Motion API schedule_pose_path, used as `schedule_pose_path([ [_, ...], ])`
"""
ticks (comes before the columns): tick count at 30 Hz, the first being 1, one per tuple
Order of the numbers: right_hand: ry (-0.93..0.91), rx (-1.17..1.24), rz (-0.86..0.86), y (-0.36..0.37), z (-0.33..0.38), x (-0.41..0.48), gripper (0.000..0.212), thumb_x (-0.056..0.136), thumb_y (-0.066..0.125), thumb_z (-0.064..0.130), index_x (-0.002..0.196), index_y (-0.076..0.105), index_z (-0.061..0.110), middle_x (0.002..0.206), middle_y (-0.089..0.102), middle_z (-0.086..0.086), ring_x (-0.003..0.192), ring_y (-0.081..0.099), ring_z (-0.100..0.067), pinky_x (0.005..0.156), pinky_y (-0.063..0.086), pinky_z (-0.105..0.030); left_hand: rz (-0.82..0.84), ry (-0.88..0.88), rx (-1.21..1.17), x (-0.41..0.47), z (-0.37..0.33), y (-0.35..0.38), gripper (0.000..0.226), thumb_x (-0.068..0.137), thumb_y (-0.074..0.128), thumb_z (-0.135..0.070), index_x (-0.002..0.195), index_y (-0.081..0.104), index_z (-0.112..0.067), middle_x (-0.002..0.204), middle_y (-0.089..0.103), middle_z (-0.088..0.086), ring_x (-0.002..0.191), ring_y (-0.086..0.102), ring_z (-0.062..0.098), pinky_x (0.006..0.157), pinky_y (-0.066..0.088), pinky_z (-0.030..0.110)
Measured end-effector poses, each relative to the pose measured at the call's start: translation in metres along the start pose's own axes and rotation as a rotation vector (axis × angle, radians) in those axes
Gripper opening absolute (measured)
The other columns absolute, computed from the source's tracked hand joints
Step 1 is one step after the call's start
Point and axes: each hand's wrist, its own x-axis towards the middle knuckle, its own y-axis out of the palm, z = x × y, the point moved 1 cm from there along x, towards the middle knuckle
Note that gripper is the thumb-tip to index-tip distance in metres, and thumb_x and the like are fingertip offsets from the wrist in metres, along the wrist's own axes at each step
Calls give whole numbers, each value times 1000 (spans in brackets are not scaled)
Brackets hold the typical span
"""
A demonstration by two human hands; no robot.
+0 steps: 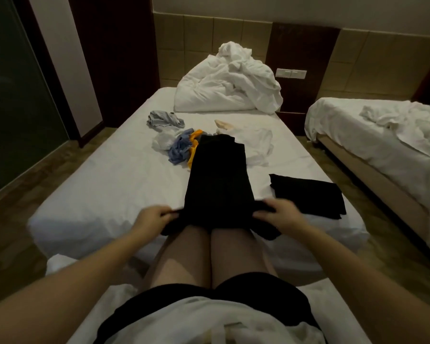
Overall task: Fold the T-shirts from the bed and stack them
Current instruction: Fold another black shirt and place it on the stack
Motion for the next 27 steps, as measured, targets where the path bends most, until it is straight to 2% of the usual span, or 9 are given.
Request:
schedule_pose_path([
  [5,-175,-84,-608,-124,91,64,29,94,51,21,119,57,9,114,63,-14,104,57,-30,85,42,-34,-344,278,-45,78,-125,-116,25,91,57,-23,98,71,-3,91,66,11,87,58,24,69,33,29],
  [7,-230,-70,-740,-166,129,85,25,96,45,19,117,53,7,109,62,-14,98,57,-28,78,42,-34,-332,359,34,103,-167,-155,28,91,56,-27,92,69,-2,87,66,15,86,59,26,70,37,31],
  [10,-251,-255,-658,-206,166,106,21,96,41,16,114,49,7,105,60,-17,96,57,-33,72,40,-35,-322,372,183,119,-203,-203,27,94,52,-26,94,68,-4,91,65,15,94,61,31,74,42,33],
  [13,-361,12,-901,-248,209,111,31,94,41,12,123,52,8,116,59,-10,108,54,-27,87,40,-30,-593,503,76,123,-237,-247,27,96,47,-22,89,65,-3,84,64,18,85,61,33,66,36,35],
  [14,-354,52,-900,-254,220,114,33,95,41,11,126,51,7,120,57,-8,111,52,-25,89,38,-28,-561,537,143,121,-247,-251,29,97,45,-22,93,65,-2,89,65,20,86,61,33,68,39,36],
  [16,-255,-135,-615,-242,225,120,32,95,45,12,126,50,5,127,55,-15,118,50,-31,89,37,-31,-414,515,284,118,-252,-251,32,98,42,-23,109,65,-3,102,66,18,96,61,32,79,45,37],
  [17,-254,-251,-567,-241,222,124,31,95,46,12,124,52,5,126,55,-18,118,50,-34,87,37,-32,-421,505,294,119,-252,-257,31,99,43,-22,110,64,-2,105,64,19,99,60,34,82,45,38],
  [21,-376,-173,-832,-274,236,112,33,95,41,12,124,54,8,122,59,-16,115,52,-31,81,37,-29,-557,557,243,118,-254,-289,29,98,45,-18,99,63,4,96,63,27,92,59,38,76,42,37],
  [27,-364,-40,-934,-293,250,111,34,95,39,14,127,51,10,125,56,-13,114,51,-26,82,36,-26,-662,653,253,124,-275,-298,33,98,45,-22,90,62,5,89,62,26,84,58,39,72,41,38],
])
